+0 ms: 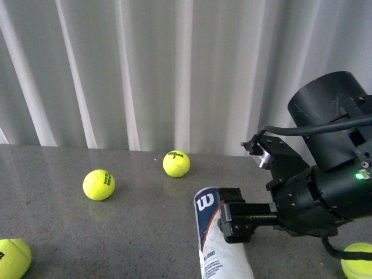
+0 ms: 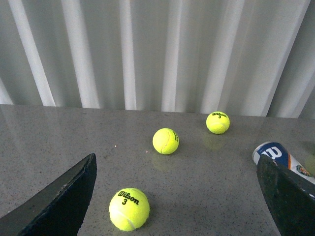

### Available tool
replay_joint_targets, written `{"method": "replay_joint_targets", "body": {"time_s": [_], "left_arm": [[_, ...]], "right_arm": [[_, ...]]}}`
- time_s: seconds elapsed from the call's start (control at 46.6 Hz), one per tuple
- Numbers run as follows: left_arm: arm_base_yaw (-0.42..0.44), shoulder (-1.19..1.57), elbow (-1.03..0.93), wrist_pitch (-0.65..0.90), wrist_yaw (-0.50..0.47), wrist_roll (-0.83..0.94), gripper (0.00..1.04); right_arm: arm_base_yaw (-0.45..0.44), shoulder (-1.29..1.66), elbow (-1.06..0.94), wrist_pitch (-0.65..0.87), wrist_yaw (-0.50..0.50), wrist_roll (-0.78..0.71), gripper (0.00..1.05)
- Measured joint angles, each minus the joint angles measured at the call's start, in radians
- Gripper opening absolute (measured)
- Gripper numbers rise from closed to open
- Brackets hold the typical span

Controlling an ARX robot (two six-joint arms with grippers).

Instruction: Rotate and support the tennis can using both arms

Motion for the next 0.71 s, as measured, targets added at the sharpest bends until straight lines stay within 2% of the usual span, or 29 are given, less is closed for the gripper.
{"method": "replay_joint_targets", "body": {"time_s": [0.322,0.558,0.623,0.709], "left_arm": [[0.000,0.000,0.000,0.000,0.000,0.000,0.98],[0.000,0.000,0.000,0.000,0.000,0.000,0.98],[0.000,0.000,0.000,0.000,0.000,0.000,0.98],[0.000,0.000,0.000,0.000,0.000,0.000,0.98]], "right_arm": [[0.022,0.248,0.188,-0.022,-0.015,0.062,0.98],[0.033,0.351,0.274,-0.080,0.012,0.007,0.98],[0.031,0.352,0.279,-0.082,0.013,-0.021,0.89],[0.029,0.341,0.263,-0.046,0.040,-0.133,0.76]]}}
